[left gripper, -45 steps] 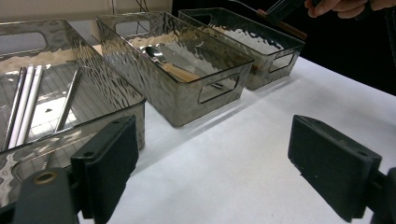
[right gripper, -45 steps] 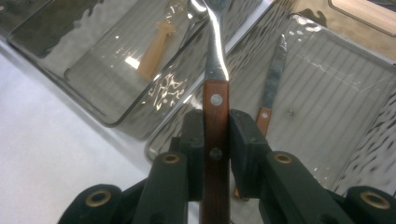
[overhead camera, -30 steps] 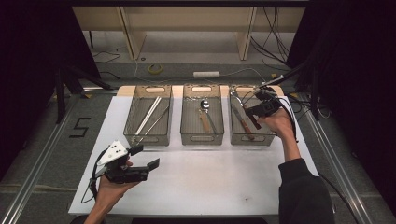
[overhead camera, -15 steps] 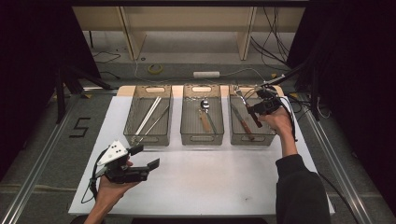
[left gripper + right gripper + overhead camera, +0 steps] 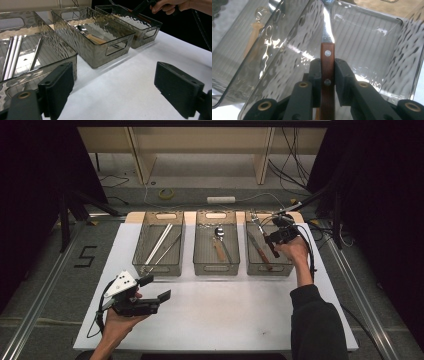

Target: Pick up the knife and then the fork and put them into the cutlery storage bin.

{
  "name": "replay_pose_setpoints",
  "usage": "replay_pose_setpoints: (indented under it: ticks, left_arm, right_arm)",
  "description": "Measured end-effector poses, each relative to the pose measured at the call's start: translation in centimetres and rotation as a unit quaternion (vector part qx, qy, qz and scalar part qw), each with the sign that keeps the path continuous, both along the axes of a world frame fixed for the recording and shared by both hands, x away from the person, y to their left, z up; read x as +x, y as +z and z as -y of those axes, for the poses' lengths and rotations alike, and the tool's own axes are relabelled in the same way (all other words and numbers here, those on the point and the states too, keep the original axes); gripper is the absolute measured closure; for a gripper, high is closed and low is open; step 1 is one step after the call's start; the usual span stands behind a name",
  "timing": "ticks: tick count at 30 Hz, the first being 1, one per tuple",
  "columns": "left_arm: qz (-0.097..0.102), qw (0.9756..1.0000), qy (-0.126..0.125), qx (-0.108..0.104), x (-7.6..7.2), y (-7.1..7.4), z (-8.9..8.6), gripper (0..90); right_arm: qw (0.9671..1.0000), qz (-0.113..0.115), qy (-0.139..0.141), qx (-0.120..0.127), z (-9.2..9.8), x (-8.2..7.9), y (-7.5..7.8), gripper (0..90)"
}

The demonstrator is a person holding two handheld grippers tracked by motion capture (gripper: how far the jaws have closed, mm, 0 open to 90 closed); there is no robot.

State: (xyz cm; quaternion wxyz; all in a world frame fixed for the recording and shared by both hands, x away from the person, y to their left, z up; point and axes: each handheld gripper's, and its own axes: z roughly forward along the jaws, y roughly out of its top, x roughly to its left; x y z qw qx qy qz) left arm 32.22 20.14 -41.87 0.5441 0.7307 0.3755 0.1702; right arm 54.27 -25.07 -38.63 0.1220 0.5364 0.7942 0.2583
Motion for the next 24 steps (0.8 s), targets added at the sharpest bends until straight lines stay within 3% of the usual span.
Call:
replay_pose_setpoints:
  ticks: [24]
  left_arm:
    - [0.0, 1.0, 0.0, 0.0, 0.0, 0.0, 0.1, 15.7]
  right_arm:
    - [0.9995, -0.015, -0.019, -0.021, -0.4, 0.4, -2.0, 77.2]
